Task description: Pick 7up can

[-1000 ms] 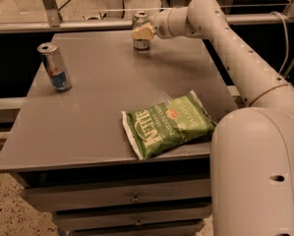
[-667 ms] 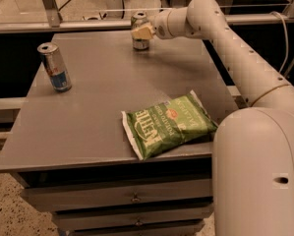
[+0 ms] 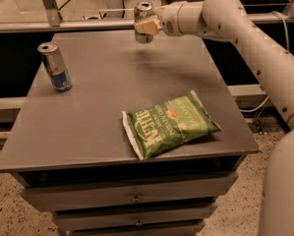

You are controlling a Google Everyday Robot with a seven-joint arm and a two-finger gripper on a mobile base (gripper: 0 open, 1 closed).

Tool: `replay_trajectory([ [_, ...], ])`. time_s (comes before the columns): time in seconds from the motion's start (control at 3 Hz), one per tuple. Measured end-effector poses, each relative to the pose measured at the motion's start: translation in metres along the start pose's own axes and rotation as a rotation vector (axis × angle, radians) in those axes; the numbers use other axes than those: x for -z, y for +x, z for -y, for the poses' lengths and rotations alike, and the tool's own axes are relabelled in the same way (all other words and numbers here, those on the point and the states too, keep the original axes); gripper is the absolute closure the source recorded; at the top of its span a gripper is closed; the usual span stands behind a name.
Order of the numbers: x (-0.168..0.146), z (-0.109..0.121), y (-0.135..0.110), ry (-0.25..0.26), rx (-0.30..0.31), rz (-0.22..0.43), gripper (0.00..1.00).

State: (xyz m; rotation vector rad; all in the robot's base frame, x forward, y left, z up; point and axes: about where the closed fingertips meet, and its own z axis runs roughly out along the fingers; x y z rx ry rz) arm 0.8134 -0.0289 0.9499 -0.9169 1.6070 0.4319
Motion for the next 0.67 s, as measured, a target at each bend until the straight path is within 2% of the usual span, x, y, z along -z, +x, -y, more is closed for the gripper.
replay_trajectory([
  [0.33, 0.0337, -0.019, -0.0168, -0.015, 0.013, 0.031, 1.0],
  [0.67, 0.0378, -0.0207, -0.0174, -0.016, 0.012, 0.033, 1.0],
])
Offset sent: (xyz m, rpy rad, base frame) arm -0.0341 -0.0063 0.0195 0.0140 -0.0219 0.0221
